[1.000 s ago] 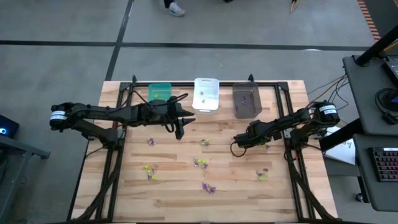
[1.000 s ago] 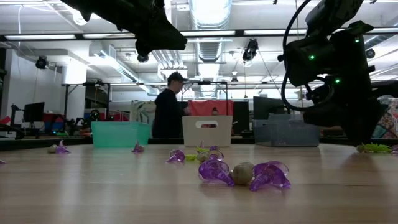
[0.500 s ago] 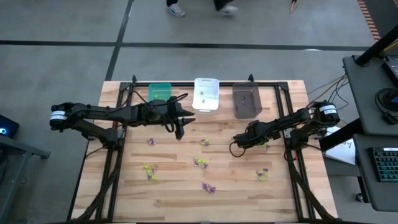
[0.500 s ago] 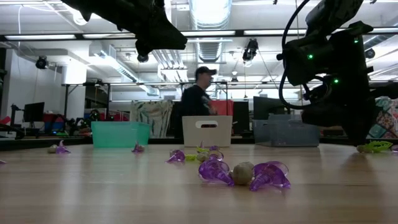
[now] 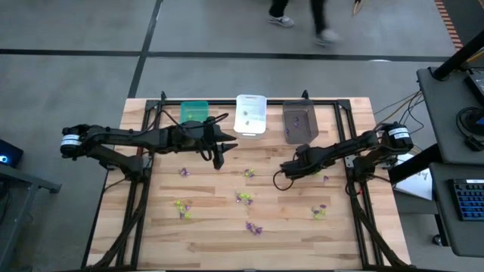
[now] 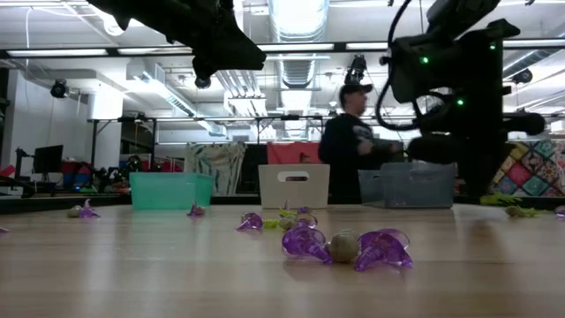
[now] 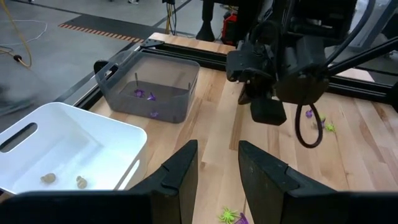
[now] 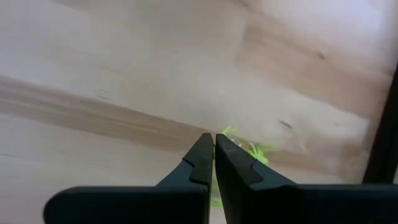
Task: Sort Halloween decoration
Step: Put the green spider toy into the blue bin
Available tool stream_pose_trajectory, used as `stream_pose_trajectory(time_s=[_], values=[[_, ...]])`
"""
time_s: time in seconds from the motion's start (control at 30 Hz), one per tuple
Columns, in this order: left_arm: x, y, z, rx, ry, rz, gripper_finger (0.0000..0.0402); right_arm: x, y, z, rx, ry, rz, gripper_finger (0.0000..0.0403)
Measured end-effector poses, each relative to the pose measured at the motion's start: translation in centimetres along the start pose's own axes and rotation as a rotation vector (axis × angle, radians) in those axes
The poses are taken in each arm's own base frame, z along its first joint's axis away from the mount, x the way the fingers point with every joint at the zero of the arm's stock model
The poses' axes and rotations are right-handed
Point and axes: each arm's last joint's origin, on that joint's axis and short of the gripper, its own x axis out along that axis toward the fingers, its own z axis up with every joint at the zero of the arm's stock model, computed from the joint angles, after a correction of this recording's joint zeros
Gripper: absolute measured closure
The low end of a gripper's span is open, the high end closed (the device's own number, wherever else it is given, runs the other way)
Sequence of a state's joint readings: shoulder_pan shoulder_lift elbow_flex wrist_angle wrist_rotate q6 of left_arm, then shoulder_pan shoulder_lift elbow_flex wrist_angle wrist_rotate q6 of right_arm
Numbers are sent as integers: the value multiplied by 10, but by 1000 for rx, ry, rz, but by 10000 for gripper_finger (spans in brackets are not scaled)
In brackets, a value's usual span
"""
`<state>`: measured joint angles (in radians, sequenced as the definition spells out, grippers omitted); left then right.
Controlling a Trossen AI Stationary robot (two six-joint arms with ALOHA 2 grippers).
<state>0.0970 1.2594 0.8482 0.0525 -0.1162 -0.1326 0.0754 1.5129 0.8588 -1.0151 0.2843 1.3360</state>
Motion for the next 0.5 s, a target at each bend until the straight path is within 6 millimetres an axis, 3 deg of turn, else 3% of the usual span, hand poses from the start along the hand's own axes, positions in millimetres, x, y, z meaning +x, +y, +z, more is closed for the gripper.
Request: stream_pose_trajectory(time_s=[0.27,0.5], values=[[0,0,0,0,0,0,304,-15,13,0,-69,-133,172,394],[0,0,0,0,1,0,304,-36,3,-9,-95,-264,307,394]])
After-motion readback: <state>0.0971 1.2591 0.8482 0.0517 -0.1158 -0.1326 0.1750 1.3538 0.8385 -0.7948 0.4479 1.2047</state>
